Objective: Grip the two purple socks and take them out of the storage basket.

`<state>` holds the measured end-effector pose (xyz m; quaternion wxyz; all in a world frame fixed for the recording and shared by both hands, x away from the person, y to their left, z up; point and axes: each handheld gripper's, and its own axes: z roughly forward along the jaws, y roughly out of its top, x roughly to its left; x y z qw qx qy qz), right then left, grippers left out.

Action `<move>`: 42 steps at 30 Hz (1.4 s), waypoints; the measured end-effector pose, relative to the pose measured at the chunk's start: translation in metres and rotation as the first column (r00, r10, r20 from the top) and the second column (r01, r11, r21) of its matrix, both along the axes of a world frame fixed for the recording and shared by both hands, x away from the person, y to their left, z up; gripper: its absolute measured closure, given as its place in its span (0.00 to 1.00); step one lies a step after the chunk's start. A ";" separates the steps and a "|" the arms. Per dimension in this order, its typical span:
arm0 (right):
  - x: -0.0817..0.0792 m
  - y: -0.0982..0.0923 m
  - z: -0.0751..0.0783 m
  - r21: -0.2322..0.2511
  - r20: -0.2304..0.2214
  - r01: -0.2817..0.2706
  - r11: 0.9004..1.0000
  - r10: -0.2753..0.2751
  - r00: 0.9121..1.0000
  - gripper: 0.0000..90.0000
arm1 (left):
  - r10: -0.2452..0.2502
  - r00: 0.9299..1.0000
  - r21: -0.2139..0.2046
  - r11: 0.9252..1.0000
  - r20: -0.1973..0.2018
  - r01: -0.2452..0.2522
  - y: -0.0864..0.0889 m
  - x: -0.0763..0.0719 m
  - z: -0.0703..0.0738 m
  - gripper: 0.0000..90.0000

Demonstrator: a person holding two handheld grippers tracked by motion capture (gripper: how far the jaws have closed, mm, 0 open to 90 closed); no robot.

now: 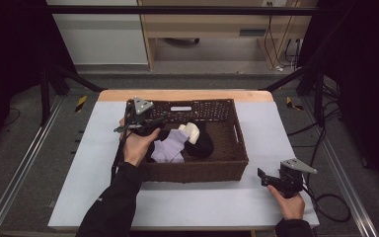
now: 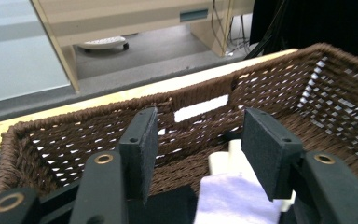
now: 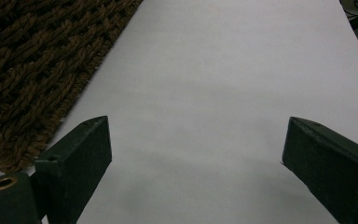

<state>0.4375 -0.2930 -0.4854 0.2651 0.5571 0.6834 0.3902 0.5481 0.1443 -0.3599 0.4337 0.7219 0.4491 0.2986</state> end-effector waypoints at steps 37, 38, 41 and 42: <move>0.001 0.000 0.000 -0.004 -0.005 -0.005 1.000 0.005 1.000 0.09 | -0.047 0.944 0.154 0.983 -0.328 0.102 0.004 0.008 -0.063 0.53; 0.001 0.000 0.000 -0.003 -0.006 -0.004 1.000 0.004 1.000 0.09 | -0.044 0.942 0.161 0.981 -0.332 0.103 0.003 0.008 -0.063 0.53; 0.001 0.000 0.000 -0.003 -0.006 -0.003 1.000 0.003 1.000 0.09 | -0.042 0.935 0.185 0.976 -0.352 0.114 0.001 0.009 -0.065 0.55; 0.001 0.000 0.000 -0.003 -0.006 -0.003 1.000 0.003 1.000 0.09 | -0.041 0.931 0.196 0.973 -0.363 0.119 0.000 0.010 -0.066 0.56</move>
